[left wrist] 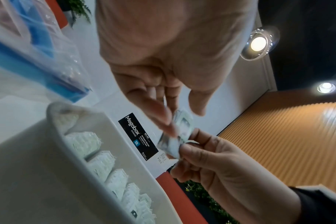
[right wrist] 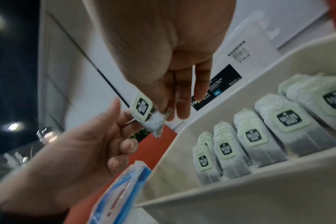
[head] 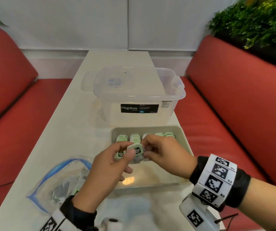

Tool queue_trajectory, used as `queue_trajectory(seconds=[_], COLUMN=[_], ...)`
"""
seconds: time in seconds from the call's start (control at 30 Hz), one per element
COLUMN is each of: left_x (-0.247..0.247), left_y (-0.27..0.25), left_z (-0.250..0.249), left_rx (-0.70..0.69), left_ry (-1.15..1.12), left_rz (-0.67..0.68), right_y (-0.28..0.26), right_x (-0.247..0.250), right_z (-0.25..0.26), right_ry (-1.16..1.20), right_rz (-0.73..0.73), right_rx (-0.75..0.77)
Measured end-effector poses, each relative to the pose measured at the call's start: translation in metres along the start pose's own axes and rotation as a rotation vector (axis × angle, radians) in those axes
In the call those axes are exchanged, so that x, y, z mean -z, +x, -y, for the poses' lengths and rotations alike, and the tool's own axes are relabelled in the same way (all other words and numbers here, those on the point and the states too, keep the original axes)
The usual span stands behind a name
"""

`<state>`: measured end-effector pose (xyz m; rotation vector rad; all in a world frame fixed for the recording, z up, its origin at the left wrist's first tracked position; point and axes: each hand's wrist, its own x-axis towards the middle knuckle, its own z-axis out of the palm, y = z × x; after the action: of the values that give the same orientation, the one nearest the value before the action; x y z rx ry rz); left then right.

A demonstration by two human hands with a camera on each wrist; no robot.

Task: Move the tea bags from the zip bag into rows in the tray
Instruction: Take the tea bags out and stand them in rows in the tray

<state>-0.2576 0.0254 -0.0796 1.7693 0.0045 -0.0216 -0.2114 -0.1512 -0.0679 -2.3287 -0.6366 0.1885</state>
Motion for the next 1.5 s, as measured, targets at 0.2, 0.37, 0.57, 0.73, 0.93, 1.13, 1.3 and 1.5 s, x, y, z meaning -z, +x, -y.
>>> queue_trajectory(seconds=[0.2,0.37,0.57,0.73,0.93,1.13,1.3,1.5], left_x=[-0.002,-0.001,-0.005,-0.004,-0.001,-0.003,-0.006,-0.011], left_y=[0.007,0.012,0.013,0.013,0.016,0.018,0.021,0.020], left_z=[0.001,0.010,0.012,0.010,0.014,0.015,0.019,0.019], left_rx=[-0.124,-0.153,-0.221,-0.195,-0.185,-0.199,-0.204,-0.238], left_ry=[0.220,0.412,0.523,0.427,0.399,0.326,0.412,0.454], left_rz=[-0.190,-0.157,-0.125,-0.122,-0.078,-0.097,-0.042,-0.007], right_y=[0.000,-0.001,0.004,0.008,0.009,0.010,0.009,0.014], right_x=[0.002,0.008,0.005,0.005,0.008,0.009,0.016,0.039], right_z=[0.005,0.017,0.016,0.015,0.013,0.011,0.012,0.014], right_ry=[0.026,-0.008,-0.218,-0.191,-0.072,-0.058,-0.085,-0.274], right_rz=[-0.051,-0.099,-0.052,-0.024,-0.046,-0.048,0.002,0.110], right_rx=[-0.060,-0.023,0.001,-0.049,-0.079,-0.068,-0.050,-0.009])
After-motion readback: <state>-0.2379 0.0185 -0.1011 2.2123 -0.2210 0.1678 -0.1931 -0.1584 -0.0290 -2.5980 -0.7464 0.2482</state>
